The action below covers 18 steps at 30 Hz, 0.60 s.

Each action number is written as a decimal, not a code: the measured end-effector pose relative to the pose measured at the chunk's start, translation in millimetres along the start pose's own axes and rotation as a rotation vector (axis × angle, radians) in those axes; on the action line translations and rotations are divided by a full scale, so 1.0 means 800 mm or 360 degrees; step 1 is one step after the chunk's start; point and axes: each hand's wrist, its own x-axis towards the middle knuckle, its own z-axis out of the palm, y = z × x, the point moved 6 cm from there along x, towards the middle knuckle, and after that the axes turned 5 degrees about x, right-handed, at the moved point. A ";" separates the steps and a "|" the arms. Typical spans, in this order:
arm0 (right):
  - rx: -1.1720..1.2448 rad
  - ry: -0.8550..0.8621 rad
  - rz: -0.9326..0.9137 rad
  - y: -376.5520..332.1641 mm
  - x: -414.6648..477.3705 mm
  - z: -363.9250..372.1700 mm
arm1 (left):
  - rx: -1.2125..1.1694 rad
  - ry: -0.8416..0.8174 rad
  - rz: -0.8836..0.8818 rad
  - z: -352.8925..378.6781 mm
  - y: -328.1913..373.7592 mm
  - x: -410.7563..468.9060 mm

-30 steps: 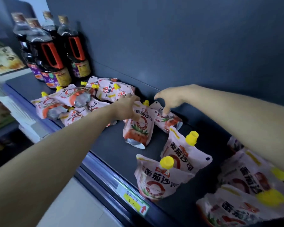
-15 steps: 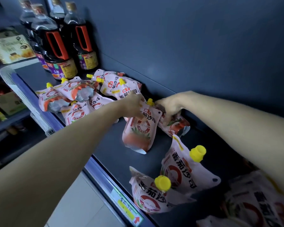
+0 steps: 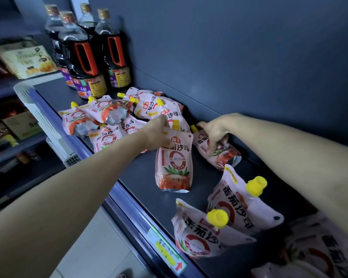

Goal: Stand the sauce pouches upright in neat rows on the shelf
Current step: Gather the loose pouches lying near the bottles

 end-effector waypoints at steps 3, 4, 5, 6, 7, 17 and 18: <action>-0.0200 0.0148 -0.0022 -0.004 -0.001 -0.009 | -0.0037 0.0008 -0.0008 -0.006 -0.006 -0.008; -0.0299 0.0208 -0.0009 -0.006 -0.002 -0.012 | -0.0048 0.0008 -0.0007 -0.008 -0.006 -0.009; -0.0362 0.0249 0.0012 -0.008 -0.002 -0.014 | -0.0059 0.0008 -0.0001 -0.009 -0.006 -0.010; -0.0381 0.0268 0.0033 -0.010 -0.002 -0.015 | -0.0062 0.0007 0.0009 -0.010 -0.005 -0.011; -0.0364 0.0277 0.0039 -0.013 -0.002 -0.017 | -0.0060 0.0009 0.0023 -0.010 -0.004 -0.012; -0.0347 0.0359 0.0061 -0.006 -0.039 -0.039 | 0.0059 -0.0020 0.0200 -0.013 0.029 -0.013; -0.0406 0.0406 0.0038 -0.006 -0.054 -0.044 | 0.0081 -0.0035 0.0243 -0.013 0.036 -0.012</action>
